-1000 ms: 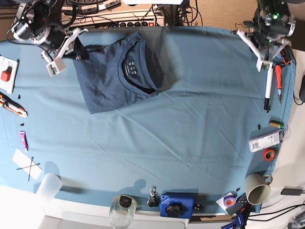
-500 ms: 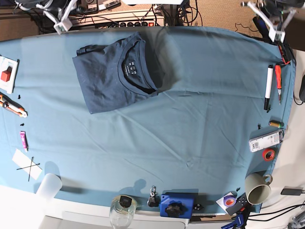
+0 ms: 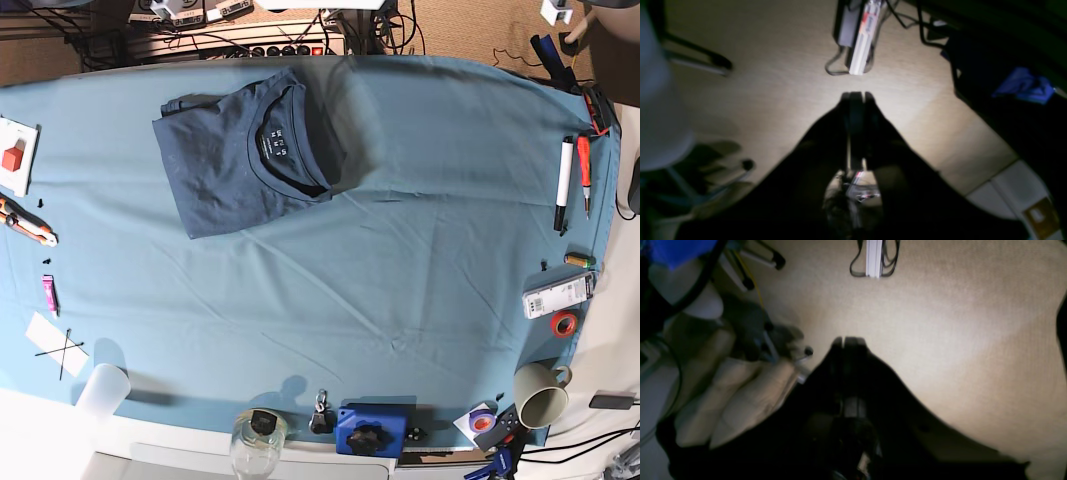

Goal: Fold the T-shirt properly

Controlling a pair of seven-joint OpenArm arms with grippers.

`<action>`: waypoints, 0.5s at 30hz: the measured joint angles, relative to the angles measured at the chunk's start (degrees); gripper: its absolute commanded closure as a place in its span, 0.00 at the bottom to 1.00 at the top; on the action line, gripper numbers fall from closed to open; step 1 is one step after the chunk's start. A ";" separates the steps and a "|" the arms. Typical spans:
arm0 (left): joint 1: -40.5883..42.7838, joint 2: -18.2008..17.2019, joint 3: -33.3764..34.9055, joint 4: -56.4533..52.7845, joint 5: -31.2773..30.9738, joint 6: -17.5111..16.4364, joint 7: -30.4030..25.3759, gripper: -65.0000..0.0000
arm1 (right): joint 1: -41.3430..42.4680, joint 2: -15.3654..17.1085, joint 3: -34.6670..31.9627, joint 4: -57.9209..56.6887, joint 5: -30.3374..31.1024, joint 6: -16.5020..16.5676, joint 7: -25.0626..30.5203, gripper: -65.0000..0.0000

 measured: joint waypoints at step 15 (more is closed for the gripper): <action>-23.04 -0.52 -0.11 -38.36 23.74 0.33 -19.39 1.00 | 20.02 -0.07 -5.31 -31.85 -18.75 -0.26 18.82 1.00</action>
